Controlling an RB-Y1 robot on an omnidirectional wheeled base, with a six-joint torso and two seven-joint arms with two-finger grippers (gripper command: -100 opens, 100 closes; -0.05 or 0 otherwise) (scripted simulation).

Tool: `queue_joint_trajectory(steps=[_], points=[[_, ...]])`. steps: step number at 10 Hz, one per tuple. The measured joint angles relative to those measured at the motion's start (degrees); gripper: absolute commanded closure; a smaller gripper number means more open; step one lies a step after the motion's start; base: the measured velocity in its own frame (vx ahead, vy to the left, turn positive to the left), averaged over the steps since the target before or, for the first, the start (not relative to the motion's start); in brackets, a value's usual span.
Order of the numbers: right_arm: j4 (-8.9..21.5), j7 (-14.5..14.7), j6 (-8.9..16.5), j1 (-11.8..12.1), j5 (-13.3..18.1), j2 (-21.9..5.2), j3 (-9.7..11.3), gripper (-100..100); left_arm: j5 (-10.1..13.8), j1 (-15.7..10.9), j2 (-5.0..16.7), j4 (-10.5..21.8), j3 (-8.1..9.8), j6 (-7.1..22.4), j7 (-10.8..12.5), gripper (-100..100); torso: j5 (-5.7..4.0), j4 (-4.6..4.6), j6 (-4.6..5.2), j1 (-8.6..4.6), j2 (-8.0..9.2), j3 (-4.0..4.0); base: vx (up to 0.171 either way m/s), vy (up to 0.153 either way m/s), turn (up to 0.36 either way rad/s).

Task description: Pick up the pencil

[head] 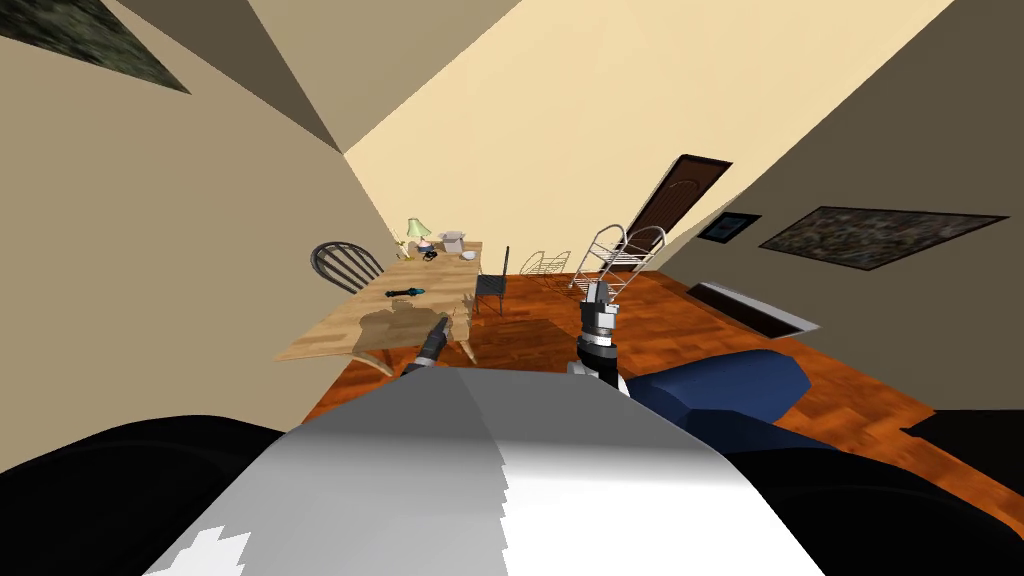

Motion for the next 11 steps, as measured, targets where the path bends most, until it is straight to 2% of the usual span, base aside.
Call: queue_joint_trajectory(steps=[1, 3, 4, 5, 6, 8, 9, 11], points=[[0.0, 0.0, 0.0, 0.0, 0.0, 0.0, 0.0, 0, 0.8, 1.2, 1.5, 1.5, -0.69, -0.1, -0.3, -100, -0.03, 0.0, 0.01, -0.09, 0.0, -0.01, 0.02, -0.153, 0.003], [0.0, 0.0, 0.0, 0.0, 0.0, 0.0, 0.0, 0, 1.6, 2.1, 3.0, 4.7, -1.69, -0.6, -0.6, -100, 0.04, 0.01, 0.01, 0.26, 0.05, 0.03, 0.038, -0.135, -0.043], [0.0, 0.0, 0.0, 0.0, 0.0, 0.0, 0.0, 0, 1.8, 3.4, 3.4, 6.1, -2.86, -0.3, -1.4, -100, 0.04, 0.0, 0.01, 0.26, 0.0, 0.0, 0.099, -0.183, -0.072], [0.0, 0.0, 0.0, 0.0, 0.0, 0.0, 0.0, 0, 2.5, 5.0, 5.0, 6.9, -3.61, 0.2, -1.9, -100, 0.01, -0.03, 0.01, 0.13, -0.15, -0.08, 0.079, -0.154, -0.007], [0.0, 0.0, 0.0, 0.0, 0.0, 0.0, 0.0, 0, 2.7, 5.4, 5.7, 8.6, -4.04, -0.1, -2.0, -100, 0.02, -0.03, 0.01, 0.2, -0.14, -0.09, 0.083, -0.116, -0.051], [0.0, 0.0, 0.0, 0.0, 0.0, 0.0, 0.0, 0, 2.9, 7.6, 6.4, 10.2, -5.3, 0.1, -3.0, -100, 0.07, -0.02, 0.01, 0.49, -0.09, -0.06, 0.041, -0.045, -0.01], [0.0, 0.0, 0.0, 0.0, 0.0, 0.0, 0.0, 0, 3.0, 7.3, 6.7, 11.3, -5.39, -0.3, -3.0, -100, 0.12, 0.01, 0.02, 0.68, 0.02, 0.0, 0.052, -0.036, -0.076], [0.0, 0.0, 0.0, 0.0, 0.0, 0.0, 0.0, 0, 3.4, 9.2, 8.3, 14.9, -6.92, -0.6, -3.9, -100, 0.09, -0.05, 0.03, 0.51, -0.28, -0.15, 0.179, -0.097, -0.12]])
